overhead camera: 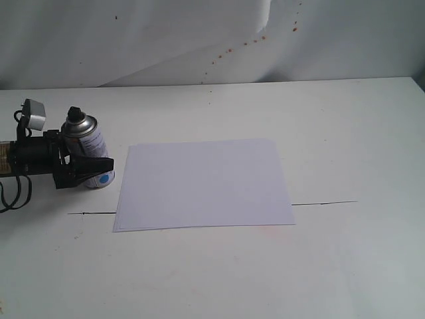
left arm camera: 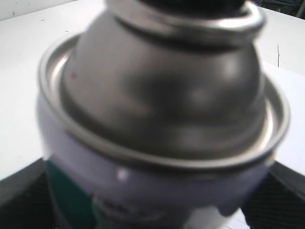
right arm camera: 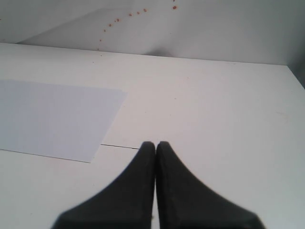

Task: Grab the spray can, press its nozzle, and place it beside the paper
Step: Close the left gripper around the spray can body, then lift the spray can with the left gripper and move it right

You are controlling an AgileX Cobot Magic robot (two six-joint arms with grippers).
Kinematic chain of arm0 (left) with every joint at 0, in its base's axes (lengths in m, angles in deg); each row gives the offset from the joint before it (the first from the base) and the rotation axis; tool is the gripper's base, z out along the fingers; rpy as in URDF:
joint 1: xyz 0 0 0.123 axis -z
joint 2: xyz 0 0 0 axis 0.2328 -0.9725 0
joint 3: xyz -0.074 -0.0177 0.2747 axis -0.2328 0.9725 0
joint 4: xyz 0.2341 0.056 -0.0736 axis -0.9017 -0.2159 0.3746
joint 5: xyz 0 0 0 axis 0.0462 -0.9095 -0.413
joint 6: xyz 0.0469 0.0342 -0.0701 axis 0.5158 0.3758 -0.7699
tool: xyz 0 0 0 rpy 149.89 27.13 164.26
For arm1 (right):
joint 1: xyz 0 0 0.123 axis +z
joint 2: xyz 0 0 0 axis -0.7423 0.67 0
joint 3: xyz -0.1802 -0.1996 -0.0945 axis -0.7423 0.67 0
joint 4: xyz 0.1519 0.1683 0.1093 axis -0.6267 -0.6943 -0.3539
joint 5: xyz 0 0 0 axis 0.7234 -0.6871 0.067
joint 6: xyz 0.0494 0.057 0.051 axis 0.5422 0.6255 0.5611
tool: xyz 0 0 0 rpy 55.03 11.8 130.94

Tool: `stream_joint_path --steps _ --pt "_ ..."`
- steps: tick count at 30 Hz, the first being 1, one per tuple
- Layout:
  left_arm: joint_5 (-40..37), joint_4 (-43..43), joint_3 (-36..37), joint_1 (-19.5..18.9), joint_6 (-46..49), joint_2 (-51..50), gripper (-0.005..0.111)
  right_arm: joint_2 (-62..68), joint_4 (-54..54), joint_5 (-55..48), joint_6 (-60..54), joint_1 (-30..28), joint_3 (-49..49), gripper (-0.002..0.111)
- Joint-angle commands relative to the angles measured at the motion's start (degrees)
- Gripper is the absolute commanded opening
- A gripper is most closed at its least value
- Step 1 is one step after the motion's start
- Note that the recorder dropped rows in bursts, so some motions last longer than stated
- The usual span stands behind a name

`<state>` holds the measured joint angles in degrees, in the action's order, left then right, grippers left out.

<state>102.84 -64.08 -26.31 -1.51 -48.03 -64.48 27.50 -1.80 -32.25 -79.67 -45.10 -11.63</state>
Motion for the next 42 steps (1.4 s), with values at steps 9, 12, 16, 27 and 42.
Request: stream_joint_path --steps 9,12,16,27,42 --pt "0.54 -0.19 -0.12 0.28 0.92 0.0 0.03 -0.35 -0.01 0.28 0.0 0.01 0.22 0.0" --pt "0.54 -1.67 -0.12 0.28 0.92 0.0 0.006 -0.35 -0.01 0.28 0.0 0.01 0.22 0.0" --pt "0.54 -1.82 -0.12 0.28 1.1 0.0 0.0 -0.35 -0.01 0.28 0.0 0.01 0.22 0.0" --pt "0.54 -1.47 -0.12 0.28 -4.74 5.52 0.0 -0.35 -0.01 0.28 -0.14 0.01 0.22 0.0" --pt "-8.61 -9.41 -0.12 5.9 -17.24 15.44 0.0 -0.35 -0.01 0.28 -0.14 0.01 0.22 0.0"
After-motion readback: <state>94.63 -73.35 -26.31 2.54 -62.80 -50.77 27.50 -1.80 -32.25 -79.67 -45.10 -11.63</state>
